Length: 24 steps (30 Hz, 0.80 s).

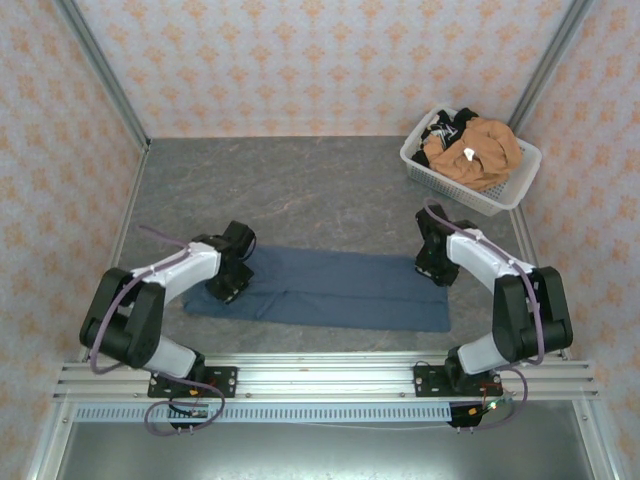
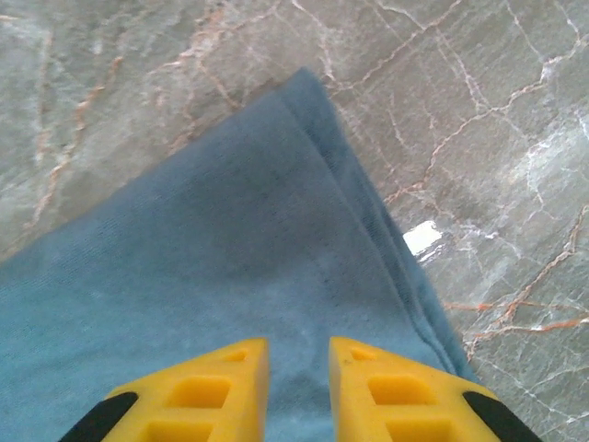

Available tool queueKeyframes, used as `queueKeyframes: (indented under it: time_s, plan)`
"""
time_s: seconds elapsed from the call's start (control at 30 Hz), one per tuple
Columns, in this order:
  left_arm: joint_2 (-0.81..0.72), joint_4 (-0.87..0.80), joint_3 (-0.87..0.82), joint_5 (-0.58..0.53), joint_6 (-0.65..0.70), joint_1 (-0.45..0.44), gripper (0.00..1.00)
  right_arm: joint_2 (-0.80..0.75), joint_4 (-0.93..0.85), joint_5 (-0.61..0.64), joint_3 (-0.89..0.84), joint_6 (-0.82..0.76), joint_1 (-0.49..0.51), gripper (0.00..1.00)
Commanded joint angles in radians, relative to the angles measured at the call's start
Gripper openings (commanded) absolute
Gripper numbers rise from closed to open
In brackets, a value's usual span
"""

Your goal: Fold and stack the t-shirts

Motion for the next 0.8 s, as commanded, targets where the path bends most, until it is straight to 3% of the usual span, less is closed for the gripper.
queueKeyframes:
  time_s: [0.0,0.27,0.4,0.6,0.77]
  plan:
    - [0.083,0.02,0.08,-0.048,0.046,0.033,0.13,0.039,-0.031,0.038,0.027,-0.026,-0.024,0.23]
    - [0.293,-0.054,0.308,-0.105,0.164,0.074,0.13,0.147,-0.059,0.015,0.017,0.0,-0.034,0.22]
    - [0.446,-0.045,0.505,-0.085,0.27,0.118,0.13,0.133,-0.046,-0.044,-0.027,0.068,-0.008,0.21]
    - [0.774,-0.075,1.034,0.088,0.352,0.133,0.17,0.065,0.03,-0.186,-0.121,0.289,0.144,0.21]
    - [1.016,-0.117,1.536,0.199,0.326,0.106,0.33,0.003,0.115,-0.297,-0.167,0.516,0.259,0.21]
